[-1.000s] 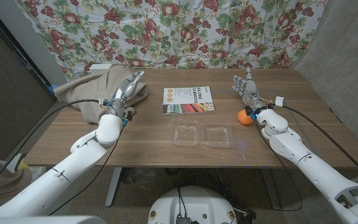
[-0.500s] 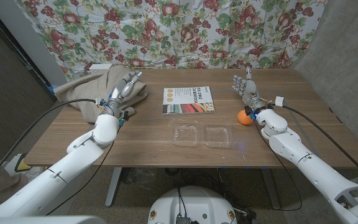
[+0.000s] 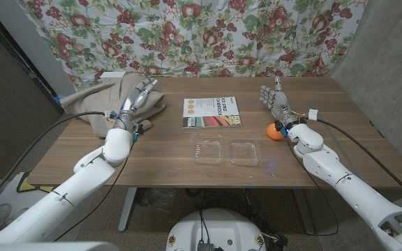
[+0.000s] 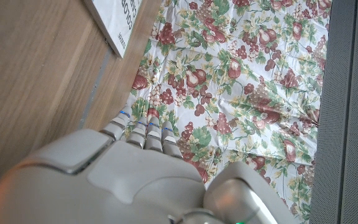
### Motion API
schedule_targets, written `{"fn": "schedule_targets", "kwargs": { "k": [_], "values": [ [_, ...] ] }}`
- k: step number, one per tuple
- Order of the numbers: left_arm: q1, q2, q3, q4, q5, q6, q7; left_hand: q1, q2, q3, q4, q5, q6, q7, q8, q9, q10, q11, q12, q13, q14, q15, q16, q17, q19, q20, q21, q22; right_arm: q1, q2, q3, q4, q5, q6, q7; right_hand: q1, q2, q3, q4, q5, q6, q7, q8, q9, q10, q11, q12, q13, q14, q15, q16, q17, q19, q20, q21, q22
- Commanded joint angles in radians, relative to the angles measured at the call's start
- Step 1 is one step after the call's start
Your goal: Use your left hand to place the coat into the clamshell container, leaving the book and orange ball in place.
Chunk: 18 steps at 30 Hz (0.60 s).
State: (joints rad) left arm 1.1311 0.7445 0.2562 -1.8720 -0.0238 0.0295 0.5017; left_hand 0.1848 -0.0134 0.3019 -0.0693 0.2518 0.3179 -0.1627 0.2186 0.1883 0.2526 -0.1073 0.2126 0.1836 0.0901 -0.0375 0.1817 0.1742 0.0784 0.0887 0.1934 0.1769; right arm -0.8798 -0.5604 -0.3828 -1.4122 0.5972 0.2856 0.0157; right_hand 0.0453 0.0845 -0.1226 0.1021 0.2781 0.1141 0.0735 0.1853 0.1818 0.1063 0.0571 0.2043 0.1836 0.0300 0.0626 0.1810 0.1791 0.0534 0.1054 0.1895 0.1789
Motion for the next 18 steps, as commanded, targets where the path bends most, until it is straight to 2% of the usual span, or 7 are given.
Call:
{"fn": "schedule_targets", "kwargs": {
  "k": [1, 10, 18],
  "values": [
    [-0.017, -0.010, 0.011, -0.002, 0.005, 0.007, -0.004, 0.012, -0.001, 0.006, -0.008, 0.002, 0.004, 0.002, -0.002, 0.002, 0.011, -0.002, -0.003, 0.006, -0.004, -0.026, 0.006, 0.003, 0.005, -0.006, 0.007, 0.002, -0.031, -0.025, 0.025, -0.029, 0.011, 0.012, -0.006, 0.013, 0.011, 0.003, -0.002, 0.001, 0.006, 0.002, 0.003, 0.003, -0.001, 0.003, 0.005, 0.004, -0.006, -0.002, 0.002, 0.004, -0.003, -0.009, 0.005, 0.003],
    [-0.049, -0.021, 0.040, 0.000, 0.048, 0.042, 0.013, 0.018, -0.002, 0.008, -0.013, 0.002, 0.006, 0.001, -0.002, 0.002, 0.014, -0.001, -0.002, 0.006, -0.004, -0.027, 0.006, 0.004, 0.005, -0.006, 0.007, 0.002, -0.039, -0.035, 0.032, -0.031, 0.021, 0.014, 0.009, 0.014, 0.012, 0.005, -0.003, 0.001, 0.007, 0.003, 0.003, 0.003, -0.002, 0.005, 0.005, 0.004, -0.007, -0.008, 0.003, 0.004, -0.004, -0.015, 0.005, 0.003],
    [-0.095, -0.021, 0.070, 0.044, 0.075, 0.053, 0.002, 0.023, -0.003, 0.010, -0.018, 0.001, 0.010, 0.001, -0.002, 0.002, 0.016, -0.002, -0.002, 0.006, -0.009, -0.030, 0.004, 0.004, 0.006, -0.006, 0.007, 0.002, -0.042, -0.043, 0.036, -0.050, 0.023, 0.005, 0.006, 0.016, 0.013, 0.006, -0.003, 0.002, 0.008, 0.004, 0.004, 0.003, -0.001, 0.002, 0.006, 0.004, -0.007, -0.015, 0.003, 0.004, -0.003, -0.020, 0.006, 0.003]
  ]
}}
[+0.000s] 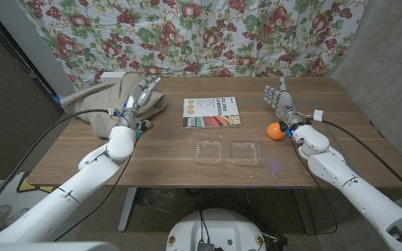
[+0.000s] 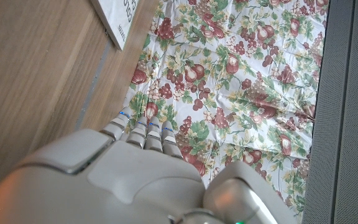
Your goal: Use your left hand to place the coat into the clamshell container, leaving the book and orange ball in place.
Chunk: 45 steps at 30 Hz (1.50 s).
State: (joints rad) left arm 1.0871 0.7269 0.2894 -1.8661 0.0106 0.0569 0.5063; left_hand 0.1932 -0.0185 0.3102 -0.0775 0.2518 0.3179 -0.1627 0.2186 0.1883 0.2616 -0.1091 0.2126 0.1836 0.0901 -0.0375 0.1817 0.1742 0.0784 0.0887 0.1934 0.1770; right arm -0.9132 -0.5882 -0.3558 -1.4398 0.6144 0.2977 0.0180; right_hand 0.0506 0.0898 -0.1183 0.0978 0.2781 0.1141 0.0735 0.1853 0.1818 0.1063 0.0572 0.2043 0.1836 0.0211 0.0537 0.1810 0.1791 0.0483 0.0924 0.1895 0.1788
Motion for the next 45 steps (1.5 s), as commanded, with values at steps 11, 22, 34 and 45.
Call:
{"fn": "schedule_targets", "kwargs": {
  "k": [11, 22, 34, 45],
  "values": [
    [-0.045, 0.025, 0.031, 0.007, 0.062, 0.015, -0.005, 0.021, 0.002, 0.005, -0.017, 0.001, 0.014, 0.002, -0.002, 0.003, 0.008, -0.001, -0.003, 0.006, -0.014, -0.029, 0.004, 0.004, 0.005, -0.008, 0.006, 0.002, -0.024, -0.018, 0.015, -0.060, -0.005, -0.011, -0.028, 0.012, 0.009, 0.004, 0.000, 0.002, 0.010, 0.004, 0.005, 0.003, 0.001, 0.002, 0.007, 0.004, 0.003, -0.010, 0.004, 0.004, 0.003, -0.009, 0.007, 0.003],
    [-0.021, 0.042, 0.014, -0.049, 0.074, 0.081, -0.009, 0.026, 0.002, 0.008, -0.023, 0.000, 0.015, 0.001, -0.004, 0.003, 0.010, 0.001, -0.004, 0.006, -0.016, -0.029, 0.004, 0.005, 0.005, -0.008, 0.006, 0.002, -0.013, -0.016, 0.021, -0.052, -0.002, -0.012, -0.030, 0.014, 0.009, 0.006, -0.001, 0.002, 0.011, 0.006, 0.005, 0.003, 0.003, 0.003, 0.008, 0.004, -0.005, -0.015, 0.002, 0.003, -0.011, -0.017, 0.003, 0.003],
    [0.001, 0.076, -0.010, -0.083, 0.090, 0.151, -0.012, 0.031, 0.004, 0.012, -0.028, -0.001, 0.028, 0.001, 0.000, 0.003, 0.021, -0.002, -0.001, 0.006, -0.018, -0.033, 0.004, 0.005, 0.009, -0.012, 0.007, 0.003, 0.020, 0.012, 0.000, -0.030, -0.018, -0.010, -0.033, 0.015, 0.009, 0.007, -0.002, 0.002, 0.011, 0.006, 0.005, 0.003, 0.003, 0.004, 0.008, 0.004, -0.006, -0.013, 0.002, 0.003, -0.012, -0.017, 0.004, 0.003],
    [-0.017, 0.091, 0.002, -0.081, 0.131, 0.196, -0.003, 0.034, 0.006, 0.014, -0.030, -0.002, 0.032, 0.001, -0.001, 0.003, 0.022, -0.002, -0.001, 0.006, -0.019, -0.035, 0.005, 0.005, 0.009, -0.013, 0.007, 0.003, 0.039, 0.027, -0.010, -0.002, -0.024, 0.003, -0.023, 0.016, 0.009, 0.009, -0.003, 0.002, 0.011, 0.007, 0.005, 0.003, 0.001, 0.006, 0.008, 0.004, -0.007, -0.014, 0.002, 0.003, -0.011, -0.015, 0.005, 0.003]
  ]
}}
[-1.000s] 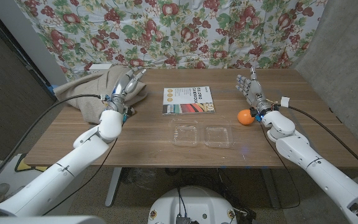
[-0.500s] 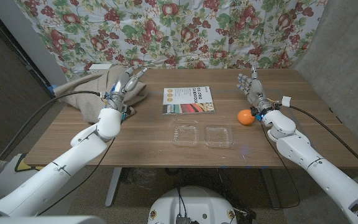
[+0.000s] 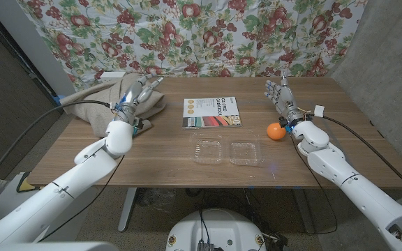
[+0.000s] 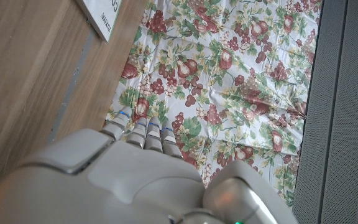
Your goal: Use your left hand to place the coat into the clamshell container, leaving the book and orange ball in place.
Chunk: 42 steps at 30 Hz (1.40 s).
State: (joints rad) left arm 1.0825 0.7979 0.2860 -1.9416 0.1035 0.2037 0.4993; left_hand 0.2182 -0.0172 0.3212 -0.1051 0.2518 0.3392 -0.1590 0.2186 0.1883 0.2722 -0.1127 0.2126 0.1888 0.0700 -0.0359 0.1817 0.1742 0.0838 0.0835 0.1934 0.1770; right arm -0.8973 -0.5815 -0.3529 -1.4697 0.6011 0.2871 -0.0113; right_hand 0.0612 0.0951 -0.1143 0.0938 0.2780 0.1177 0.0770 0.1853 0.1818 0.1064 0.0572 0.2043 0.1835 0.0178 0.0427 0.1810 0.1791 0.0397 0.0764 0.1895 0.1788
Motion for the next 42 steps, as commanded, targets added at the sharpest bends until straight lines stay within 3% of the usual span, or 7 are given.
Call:
{"fn": "schedule_targets", "kwargs": {
  "k": [1, 11, 26, 42],
  "values": [
    [-0.018, 0.024, 0.011, -0.006, 0.048, 0.058, 0.002, 0.009, 0.005, 0.004, -0.003, -0.002, 0.012, -0.002, 0.000, 0.003, 0.012, 0.002, -0.001, 0.001, 0.001, -0.037, 0.005, 0.005, 0.004, -0.008, 0.007, 0.003, 0.025, 0.021, -0.013, 0.030, -0.011, 0.016, 0.008, 0.005, 0.004, 0.005, 0.001, 0.002, 0.007, 0.003, 0.005, 0.003, 0.001, 0.006, 0.008, 0.004, -0.004, -0.002, 0.002, 0.003, -0.003, 0.001, 0.005, 0.003],
    [-0.014, 0.023, 0.011, 0.001, 0.047, 0.066, 0.007, 0.013, 0.009, 0.007, -0.005, -0.002, 0.013, -0.005, -0.001, 0.003, 0.012, 0.000, -0.002, 0.001, -0.003, -0.041, 0.004, 0.005, 0.005, -0.012, 0.008, 0.003, 0.026, 0.023, -0.015, 0.028, -0.015, 0.019, 0.006, 0.006, 0.004, 0.006, 0.000, 0.002, 0.007, 0.004, 0.005, 0.003, 0.001, 0.005, 0.008, 0.004, -0.004, -0.003, 0.003, 0.003, -0.003, 0.001, 0.005, 0.003],
    [-0.005, 0.074, -0.017, -0.009, 0.057, 0.112, -0.006, 0.023, 0.017, 0.015, -0.012, -0.003, 0.003, -0.010, -0.008, 0.003, 0.011, -0.004, -0.004, 0.001, -0.005, -0.043, 0.004, 0.005, 0.007, -0.017, 0.008, 0.003, 0.000, 0.010, -0.010, 0.005, -0.012, 0.011, -0.001, 0.006, 0.004, 0.007, -0.001, 0.002, 0.017, 0.002, 0.009, 0.003, 0.003, 0.009, 0.009, 0.004, -0.003, -0.004, 0.004, 0.003, -0.003, 0.001, 0.006, 0.003],
    [-0.008, 0.106, 0.006, -0.074, 0.113, 0.262, -0.023, 0.046, 0.027, 0.029, -0.024, -0.004, -0.006, -0.013, -0.012, 0.004, 0.006, -0.006, -0.008, 0.001, -0.012, -0.049, 0.003, 0.004, 0.009, -0.022, 0.007, 0.003, -0.017, -0.005, -0.008, -0.037, -0.015, -0.016, -0.021, 0.006, 0.002, 0.008, -0.001, 0.001, 0.022, 0.002, 0.010, 0.003, 0.005, 0.011, 0.010, 0.004, -0.002, -0.003, 0.005, 0.003, -0.002, 0.002, 0.007, 0.003]
  ]
}}
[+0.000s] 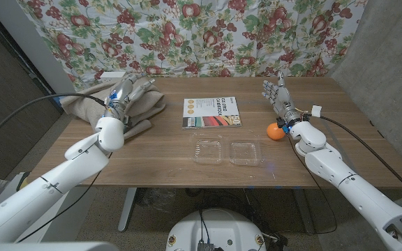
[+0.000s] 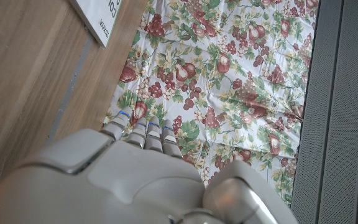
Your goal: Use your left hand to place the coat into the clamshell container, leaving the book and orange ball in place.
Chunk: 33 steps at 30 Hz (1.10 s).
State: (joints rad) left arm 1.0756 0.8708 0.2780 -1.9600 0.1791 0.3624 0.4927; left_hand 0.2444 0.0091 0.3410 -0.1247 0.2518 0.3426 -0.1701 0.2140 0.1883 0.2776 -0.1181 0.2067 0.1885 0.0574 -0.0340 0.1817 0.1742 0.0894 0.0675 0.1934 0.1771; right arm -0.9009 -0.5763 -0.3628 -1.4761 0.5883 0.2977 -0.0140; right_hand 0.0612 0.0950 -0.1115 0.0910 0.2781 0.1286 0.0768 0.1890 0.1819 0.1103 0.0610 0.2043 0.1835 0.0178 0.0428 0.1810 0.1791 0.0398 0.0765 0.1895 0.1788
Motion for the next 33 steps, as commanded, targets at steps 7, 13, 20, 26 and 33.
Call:
{"fn": "schedule_targets", "kwargs": {
  "k": [7, 13, 20, 26, 33],
  "values": [
    [-0.004, 0.049, 0.029, -0.077, 0.058, 0.155, -0.032, 0.040, -0.005, 0.017, -0.020, -0.011, -0.035, 0.013, -0.017, 0.004, -0.026, 0.001, -0.011, 0.002, -0.035, -0.067, -0.005, 0.004, -0.014, -0.029, 0.001, 0.002, -0.022, -0.015, 0.004, -0.036, -0.002, -0.025, -0.018, 0.004, -0.001, 0.003, 0.002, 0.000, 0.012, 0.003, 0.006, 0.003, 0.001, 0.006, 0.010, 0.004, 0.000, -0.005, 0.005, 0.004, -0.001, 0.002, 0.008, 0.003],
    [-0.017, 0.057, 0.049, -0.096, 0.086, 0.212, -0.039, 0.040, -0.025, 0.012, -0.025, -0.016, -0.060, 0.005, -0.025, 0.005, -0.035, 0.003, -0.012, 0.003, -0.041, -0.044, 0.000, 0.006, -0.019, -0.012, 0.000, 0.002, -0.023, -0.021, 0.006, -0.036, -0.004, -0.023, -0.016, 0.002, -0.002, 0.003, 0.003, 0.000, 0.012, 0.002, 0.005, 0.003, 0.003, 0.006, 0.011, 0.004, -0.001, -0.005, 0.005, 0.004, 0.000, 0.001, 0.008, 0.003],
    [-0.033, 0.055, 0.072, -0.102, 0.116, 0.254, -0.031, 0.027, -0.063, -0.006, -0.026, -0.020, -0.077, 0.007, -0.024, 0.006, -0.026, 0.006, -0.004, 0.006, 0.008, -0.029, 0.020, 0.009, 0.000, 0.018, 0.009, 0.004, -0.025, -0.024, 0.008, -0.037, -0.003, -0.025, -0.014, 0.001, -0.005, 0.001, 0.003, 0.000, 0.012, 0.002, 0.005, 0.003, 0.005, 0.006, 0.012, 0.004, -0.001, -0.006, 0.005, 0.004, 0.000, 0.002, 0.009, 0.003],
    [-0.038, 0.053, 0.081, -0.102, 0.120, 0.266, -0.033, 0.025, -0.076, -0.011, -0.027, -0.019, -0.088, 0.012, -0.025, 0.006, -0.025, 0.005, -0.002, 0.007, 0.024, -0.025, 0.025, 0.010, 0.010, 0.025, 0.013, 0.005, -0.030, -0.028, 0.012, -0.040, -0.002, -0.025, -0.017, -0.001, -0.007, 0.000, 0.003, -0.001, 0.012, 0.002, 0.004, 0.003, 0.006, 0.003, 0.012, 0.004, -0.001, -0.006, 0.005, 0.004, 0.001, 0.003, 0.009, 0.003],
    [-0.046, 0.051, 0.086, -0.090, 0.112, 0.265, -0.039, 0.026, -0.081, -0.012, -0.028, -0.019, -0.092, 0.012, -0.024, 0.007, -0.026, 0.001, -0.001, 0.008, 0.026, -0.023, 0.024, 0.011, 0.013, 0.028, 0.013, 0.005, -0.033, -0.030, 0.015, -0.042, 0.001, -0.027, -0.017, -0.002, -0.009, -0.001, 0.003, -0.001, 0.012, 0.002, 0.004, 0.003, 0.006, 0.006, 0.012, 0.004, -0.001, -0.006, 0.005, 0.004, 0.000, 0.004, 0.009, 0.003]
  ]
}}
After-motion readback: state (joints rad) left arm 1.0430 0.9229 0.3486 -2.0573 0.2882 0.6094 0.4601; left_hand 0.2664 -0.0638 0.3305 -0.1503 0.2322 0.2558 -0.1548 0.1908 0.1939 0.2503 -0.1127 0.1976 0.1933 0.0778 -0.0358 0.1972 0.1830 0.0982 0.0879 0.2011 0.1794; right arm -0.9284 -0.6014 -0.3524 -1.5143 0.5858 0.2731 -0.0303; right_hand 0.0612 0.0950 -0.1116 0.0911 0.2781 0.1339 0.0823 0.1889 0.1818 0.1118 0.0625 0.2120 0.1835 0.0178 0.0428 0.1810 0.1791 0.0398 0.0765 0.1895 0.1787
